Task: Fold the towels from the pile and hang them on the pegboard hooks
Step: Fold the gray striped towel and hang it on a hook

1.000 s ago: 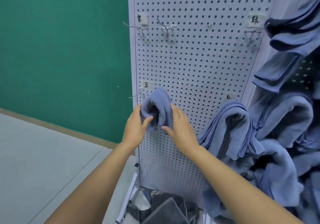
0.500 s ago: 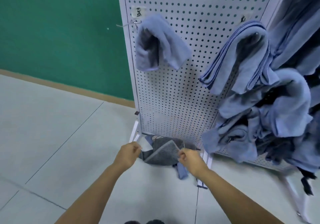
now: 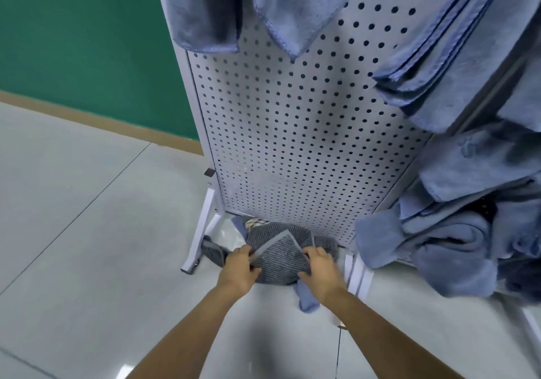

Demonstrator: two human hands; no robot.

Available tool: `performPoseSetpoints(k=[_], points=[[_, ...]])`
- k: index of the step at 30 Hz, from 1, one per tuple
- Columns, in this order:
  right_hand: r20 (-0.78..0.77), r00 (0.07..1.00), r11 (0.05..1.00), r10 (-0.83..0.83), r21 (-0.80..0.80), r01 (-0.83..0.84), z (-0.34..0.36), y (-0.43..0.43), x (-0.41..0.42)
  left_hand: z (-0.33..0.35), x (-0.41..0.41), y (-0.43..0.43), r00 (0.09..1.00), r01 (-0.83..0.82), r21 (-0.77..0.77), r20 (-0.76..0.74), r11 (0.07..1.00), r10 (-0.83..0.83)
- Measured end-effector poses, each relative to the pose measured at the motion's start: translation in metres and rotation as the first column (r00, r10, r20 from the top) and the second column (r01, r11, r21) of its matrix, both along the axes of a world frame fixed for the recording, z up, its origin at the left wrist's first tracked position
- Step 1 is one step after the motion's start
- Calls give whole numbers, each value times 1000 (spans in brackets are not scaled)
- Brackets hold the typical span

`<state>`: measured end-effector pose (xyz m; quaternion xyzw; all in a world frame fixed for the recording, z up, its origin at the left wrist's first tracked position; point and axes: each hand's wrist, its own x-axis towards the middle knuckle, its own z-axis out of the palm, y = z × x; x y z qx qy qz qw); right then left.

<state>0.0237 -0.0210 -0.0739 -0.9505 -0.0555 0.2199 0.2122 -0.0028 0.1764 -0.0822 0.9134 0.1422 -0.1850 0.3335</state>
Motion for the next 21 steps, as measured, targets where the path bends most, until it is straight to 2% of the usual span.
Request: performPoseSetpoints(k=[4,6,7,9,11,13,14,16,19,21], points=[[-59,998,997,-18,-81,13,-15,5,4,-18,-4,-4,996,-5,76,-84,997,11],[-65,998,999,-19,-46,16,-17,5,3,-16,-8,-4,1000,-14,121,-5,993,15],[-72,997,1000,-15,11,16,-16,4,4,-14,-9,-3,998,-20,85,54,996,15],[-113,993,972,-25,229,51,-6,2,4,-7,-7,1,983,33,-56,185,998,-22],[-144,988,877,-59,465,120,16,4,3,14,-4,5,954,112,-127,291,986,-71],[-154,982,749,-106,637,181,46,4,0,42,0,7,913,185,-182,395,966,-101],[-141,983,714,-117,676,182,64,5,0,61,1,6,887,210,-204,451,956,-98],[-52,993,714,-101,692,109,103,5,-3,101,0,3,846,222,-257,530,941,-54],[130,986,714,-102,700,-18,172,2,-10,171,-7,-4,815,196,-308,579,931,20],[247,961,699,-125,710,-91,226,-3,-18,217,-16,-6,810,225,-333,586,916,14]])
